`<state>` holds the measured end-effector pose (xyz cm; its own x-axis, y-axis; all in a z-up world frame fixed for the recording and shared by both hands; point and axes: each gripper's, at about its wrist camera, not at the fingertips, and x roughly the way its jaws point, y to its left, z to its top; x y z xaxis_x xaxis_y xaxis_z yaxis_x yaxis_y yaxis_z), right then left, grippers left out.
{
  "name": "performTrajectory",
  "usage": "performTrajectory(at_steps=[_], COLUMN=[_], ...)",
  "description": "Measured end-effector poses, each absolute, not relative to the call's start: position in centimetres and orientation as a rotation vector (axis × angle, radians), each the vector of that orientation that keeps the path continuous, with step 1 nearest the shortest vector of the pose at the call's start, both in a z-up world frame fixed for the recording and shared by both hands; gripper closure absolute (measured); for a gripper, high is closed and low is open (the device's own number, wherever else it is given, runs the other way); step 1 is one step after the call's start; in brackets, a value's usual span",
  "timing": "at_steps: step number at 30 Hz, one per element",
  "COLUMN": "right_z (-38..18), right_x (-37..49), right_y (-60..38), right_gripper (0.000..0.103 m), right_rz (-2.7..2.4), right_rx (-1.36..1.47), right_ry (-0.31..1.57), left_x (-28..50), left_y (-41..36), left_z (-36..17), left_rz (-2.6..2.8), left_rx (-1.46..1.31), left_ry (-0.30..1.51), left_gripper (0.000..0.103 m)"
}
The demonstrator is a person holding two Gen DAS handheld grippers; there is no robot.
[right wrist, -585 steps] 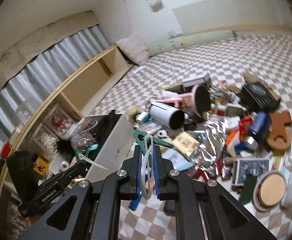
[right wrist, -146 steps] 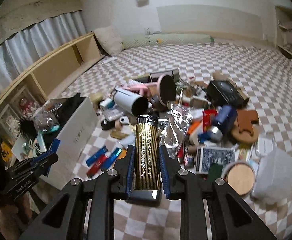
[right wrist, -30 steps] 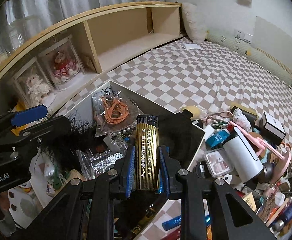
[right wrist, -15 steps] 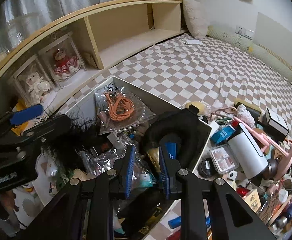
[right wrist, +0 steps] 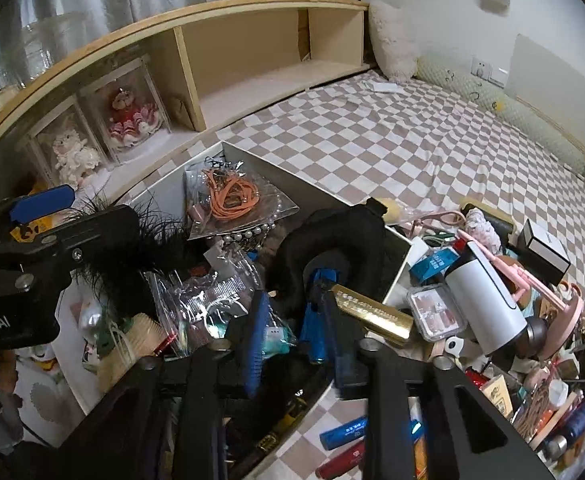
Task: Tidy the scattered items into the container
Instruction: 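Lower the right gripper into the shoebox and open it to drop the gold lighter, then withdraw both grippers from the shoebox back over the scattered items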
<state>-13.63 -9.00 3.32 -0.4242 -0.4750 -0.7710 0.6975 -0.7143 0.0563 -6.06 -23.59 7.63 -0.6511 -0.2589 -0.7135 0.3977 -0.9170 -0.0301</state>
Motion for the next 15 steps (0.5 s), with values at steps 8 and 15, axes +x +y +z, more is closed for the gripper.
performTrajectory(at_steps=[8,15], right_z=[3.3,2.8], right_x=[-13.8,-14.3], right_y=[-6.9,-5.3], right_gripper=[0.0,0.0], right_rz=[-2.267,-2.309], right_rx=[0.979,0.995], right_ry=[0.345,0.312], left_x=[-6.2,-6.8], left_y=[-23.1,-21.3], left_z=[7.6,7.5], left_rz=[-2.541,-2.553], left_rx=[1.048,1.074], left_ry=[0.257,0.14], left_gripper=[0.0,0.0])
